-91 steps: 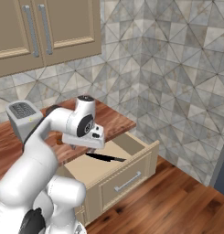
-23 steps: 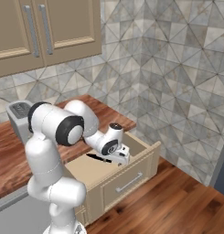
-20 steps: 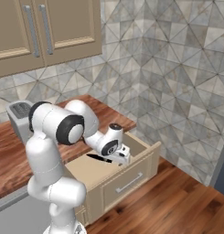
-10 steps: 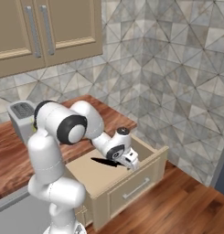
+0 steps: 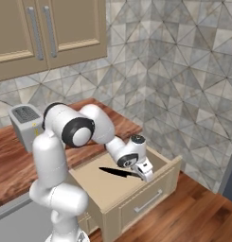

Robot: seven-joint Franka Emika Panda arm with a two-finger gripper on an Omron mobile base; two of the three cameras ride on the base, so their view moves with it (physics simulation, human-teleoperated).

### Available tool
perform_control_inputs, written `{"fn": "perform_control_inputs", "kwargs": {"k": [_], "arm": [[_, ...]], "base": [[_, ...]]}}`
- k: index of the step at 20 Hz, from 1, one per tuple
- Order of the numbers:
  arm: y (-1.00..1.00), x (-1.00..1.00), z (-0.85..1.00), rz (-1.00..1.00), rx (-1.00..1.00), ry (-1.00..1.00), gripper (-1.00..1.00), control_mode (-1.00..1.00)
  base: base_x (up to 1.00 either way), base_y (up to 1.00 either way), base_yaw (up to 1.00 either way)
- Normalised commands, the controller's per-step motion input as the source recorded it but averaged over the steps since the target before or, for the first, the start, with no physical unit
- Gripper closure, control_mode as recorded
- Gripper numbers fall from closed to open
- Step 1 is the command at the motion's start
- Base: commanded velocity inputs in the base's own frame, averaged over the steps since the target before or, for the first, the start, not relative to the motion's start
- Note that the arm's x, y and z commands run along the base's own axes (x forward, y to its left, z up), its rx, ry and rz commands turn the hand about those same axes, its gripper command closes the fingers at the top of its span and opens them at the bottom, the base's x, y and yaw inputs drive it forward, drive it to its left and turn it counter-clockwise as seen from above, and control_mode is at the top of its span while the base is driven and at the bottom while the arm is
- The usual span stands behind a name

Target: Pick up the knife from the drawer and place it on the cutting board. Then place the meat from the plate to the cutting board.

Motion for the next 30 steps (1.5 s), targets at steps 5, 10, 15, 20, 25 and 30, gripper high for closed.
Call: {"fn": "perform_control_inputs", "kwargs": {"k": [5,10,15,20,25,30], "arm": [[-0.84,-0.27,-0.35,-0.04,0.03,0.0,-1.0,-1.0],[-0.57,-0.25,-0.07,-0.01,0.08,0.0,-1.0,-1.0],[-0.13,-0.21,0.22,0.0,0.04,0.01,-1.0,-1.0],[0.0,0.0,0.46,0.0,0.01,0.12,-1.0,-1.0],[0.0,-0.03,0.6,0.0,0.02,0.07,-1.0,-1.0],[0.08,0.0,0.38,0.0,0.0,0.08,-1.0,-1.0]], "base": [[0.0,0.0,0.0],[0.0,0.0,0.0],[0.0,0.0,0.0],[0.0,0.0,0.0],[0.0,0.0,0.0],[0.0,0.0,0.0]]}}
